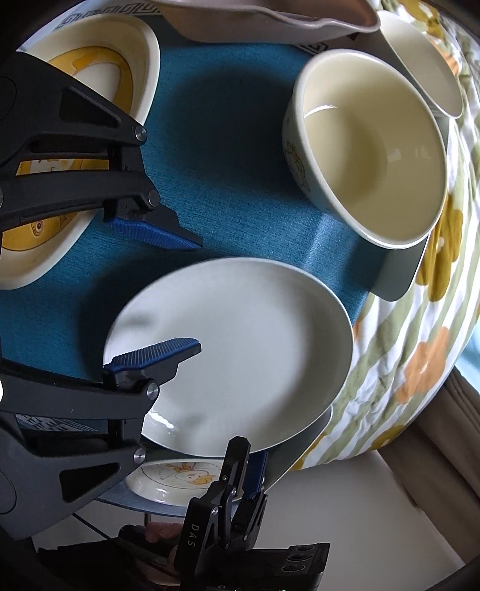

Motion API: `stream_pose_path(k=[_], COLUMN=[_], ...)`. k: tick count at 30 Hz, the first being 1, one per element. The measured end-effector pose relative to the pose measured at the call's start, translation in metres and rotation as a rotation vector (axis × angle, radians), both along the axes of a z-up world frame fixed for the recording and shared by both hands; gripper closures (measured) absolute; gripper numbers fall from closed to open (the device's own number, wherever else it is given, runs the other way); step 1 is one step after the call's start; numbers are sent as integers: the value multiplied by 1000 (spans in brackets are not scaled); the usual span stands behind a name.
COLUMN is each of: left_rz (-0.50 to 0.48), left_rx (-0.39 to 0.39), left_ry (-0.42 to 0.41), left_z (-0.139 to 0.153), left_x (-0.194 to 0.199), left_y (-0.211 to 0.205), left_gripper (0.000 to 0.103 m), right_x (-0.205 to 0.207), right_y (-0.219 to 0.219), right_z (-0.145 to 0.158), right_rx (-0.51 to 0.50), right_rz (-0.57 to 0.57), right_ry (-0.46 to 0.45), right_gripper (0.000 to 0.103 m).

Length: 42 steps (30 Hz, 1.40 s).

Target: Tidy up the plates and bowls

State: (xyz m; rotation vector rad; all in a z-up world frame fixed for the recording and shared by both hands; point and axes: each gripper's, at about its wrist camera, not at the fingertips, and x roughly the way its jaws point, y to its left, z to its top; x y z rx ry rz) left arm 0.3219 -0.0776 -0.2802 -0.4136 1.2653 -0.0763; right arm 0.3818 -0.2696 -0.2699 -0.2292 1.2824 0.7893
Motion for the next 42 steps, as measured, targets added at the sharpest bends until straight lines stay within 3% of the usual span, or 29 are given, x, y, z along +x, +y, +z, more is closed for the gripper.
stream_pose_path(k=[6, 12, 28, 38, 42], left_rz=[9, 16, -2, -42, -76], left_rx=[33, 48, 122, 134, 126], left_ry=[24, 18, 0, -104, -141], left_z=[-8, -7, 9, 65, 86], left_x=[1, 0, 0, -20, -35], left_y=[2, 3, -11, 2, 15], left_gripper=[89, 89, 89, 89, 89], right_x=[4, 6, 3, -23, -51], right_y=[6, 6, 3, 6, 14], right_z=[-8, -16, -9, 42, 67], right_rx=[-13, -30, 11, 41, 44], right_rz=[39, 45, 32, 1, -68], right_ry=[9, 23, 25, -29, -58], right_gripper=[79, 88, 88, 88, 88])
